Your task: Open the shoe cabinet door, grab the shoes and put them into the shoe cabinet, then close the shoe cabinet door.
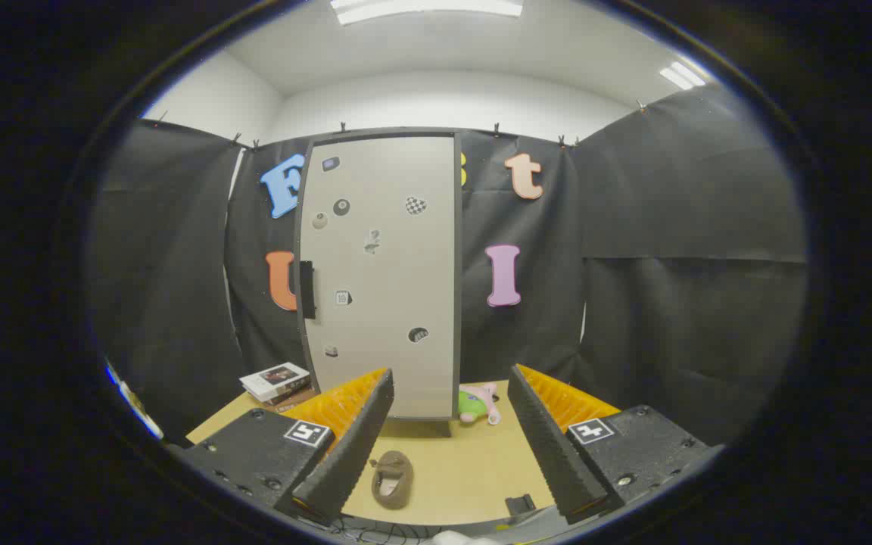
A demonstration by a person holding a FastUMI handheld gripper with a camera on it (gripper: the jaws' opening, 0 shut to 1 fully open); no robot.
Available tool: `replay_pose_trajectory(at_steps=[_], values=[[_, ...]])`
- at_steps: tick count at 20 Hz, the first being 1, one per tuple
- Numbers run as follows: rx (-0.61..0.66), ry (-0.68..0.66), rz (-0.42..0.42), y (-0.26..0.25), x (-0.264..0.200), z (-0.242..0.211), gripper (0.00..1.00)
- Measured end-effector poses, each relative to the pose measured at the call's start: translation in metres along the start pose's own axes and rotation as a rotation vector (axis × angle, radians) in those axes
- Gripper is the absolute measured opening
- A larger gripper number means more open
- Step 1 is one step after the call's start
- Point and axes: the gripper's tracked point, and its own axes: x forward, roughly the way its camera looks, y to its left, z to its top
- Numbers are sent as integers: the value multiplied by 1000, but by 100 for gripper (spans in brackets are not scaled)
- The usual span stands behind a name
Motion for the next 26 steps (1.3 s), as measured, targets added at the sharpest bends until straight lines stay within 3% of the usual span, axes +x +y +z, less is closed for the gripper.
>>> replay_pose_trajectory(at_steps=[7,17,26], values=[[-6,-3,-6,6,4,2,99],[7,9,24,63,45,9,99],[23,2,216,182,141,22,99]])
